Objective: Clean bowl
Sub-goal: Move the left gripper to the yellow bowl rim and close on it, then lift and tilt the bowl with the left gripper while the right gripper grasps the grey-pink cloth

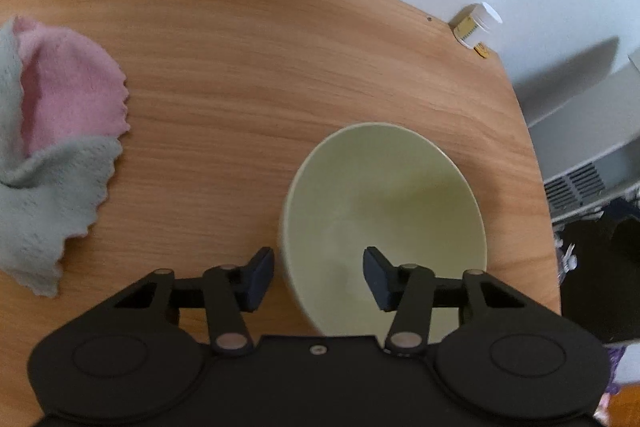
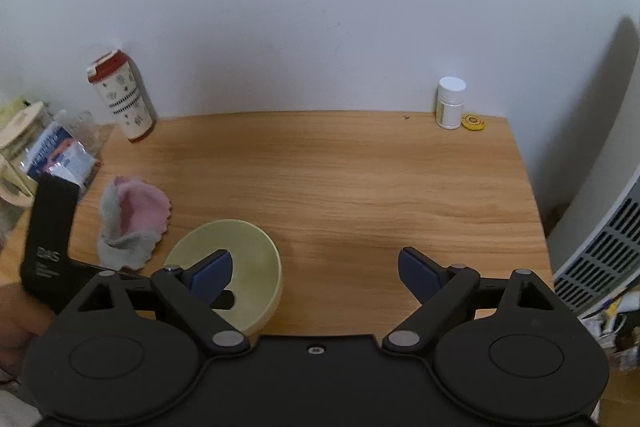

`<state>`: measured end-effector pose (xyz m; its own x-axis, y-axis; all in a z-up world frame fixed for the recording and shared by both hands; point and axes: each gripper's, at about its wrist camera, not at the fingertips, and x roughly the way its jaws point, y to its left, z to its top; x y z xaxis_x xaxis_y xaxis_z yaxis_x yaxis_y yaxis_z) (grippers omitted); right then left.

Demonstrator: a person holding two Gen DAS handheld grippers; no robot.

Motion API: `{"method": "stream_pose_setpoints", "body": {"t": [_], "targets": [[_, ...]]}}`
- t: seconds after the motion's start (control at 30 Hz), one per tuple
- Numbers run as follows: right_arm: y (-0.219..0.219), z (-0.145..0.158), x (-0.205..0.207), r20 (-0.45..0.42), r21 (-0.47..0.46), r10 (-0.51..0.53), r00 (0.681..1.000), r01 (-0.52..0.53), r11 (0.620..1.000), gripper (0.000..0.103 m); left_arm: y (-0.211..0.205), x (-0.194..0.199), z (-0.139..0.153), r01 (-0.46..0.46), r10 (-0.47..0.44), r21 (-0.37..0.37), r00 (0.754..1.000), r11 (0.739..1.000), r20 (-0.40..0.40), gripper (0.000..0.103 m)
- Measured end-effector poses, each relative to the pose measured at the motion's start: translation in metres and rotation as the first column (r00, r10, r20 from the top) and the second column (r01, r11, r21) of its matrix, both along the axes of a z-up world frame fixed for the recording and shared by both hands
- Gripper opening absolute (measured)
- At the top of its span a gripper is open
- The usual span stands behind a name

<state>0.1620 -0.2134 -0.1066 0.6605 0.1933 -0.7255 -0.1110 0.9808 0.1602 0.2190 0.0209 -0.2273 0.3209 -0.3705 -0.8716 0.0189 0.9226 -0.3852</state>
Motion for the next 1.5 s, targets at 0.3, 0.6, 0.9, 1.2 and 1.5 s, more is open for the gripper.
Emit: {"method": "stream_pose_setpoints", "body": {"t": [0.3,0.6,0.9,1.2,1.5], "targets": [[-0.019,-0.009,0.017,-0.010,0.027,0.025,1.000,-0.025,0.999,0.092,-0.004,0.005,-0.002,-0.028,0.028,0.005,0.999,1.000,-0.019,0.034],[-0.020,-0.025,0.026,-0.067,0.038,0.031,0.997,-0.029,0.999,0.093,-0.001,-0.002,-0.003,-0.046,0.046,0.033,0.999,0.998,0.001,0.019],[-0.020,-0.034,0.024,-0.105,0.050,0.023,0.994,-0.018,0.999,0.093,0.017,-0.003,-0.006,-0.109,0.106,-0.070,0.993,0.992,-0.049,0.010],[-0.003,-0.034,0.037,-0.095,0.047,0.000,0.996,0.005,0.999,0.092,0.043,-0.010,0.010,-0.123,0.123,-0.058,0.992,0.991,-0.006,0.011],[0.024,-0.035,0.063,-0.095,0.067,-0.001,0.995,0.008,0.998,0.080,0.095,-0.022,0.020,-0.198,0.198,-0.140,0.980,0.970,-0.011,0.011]]}}
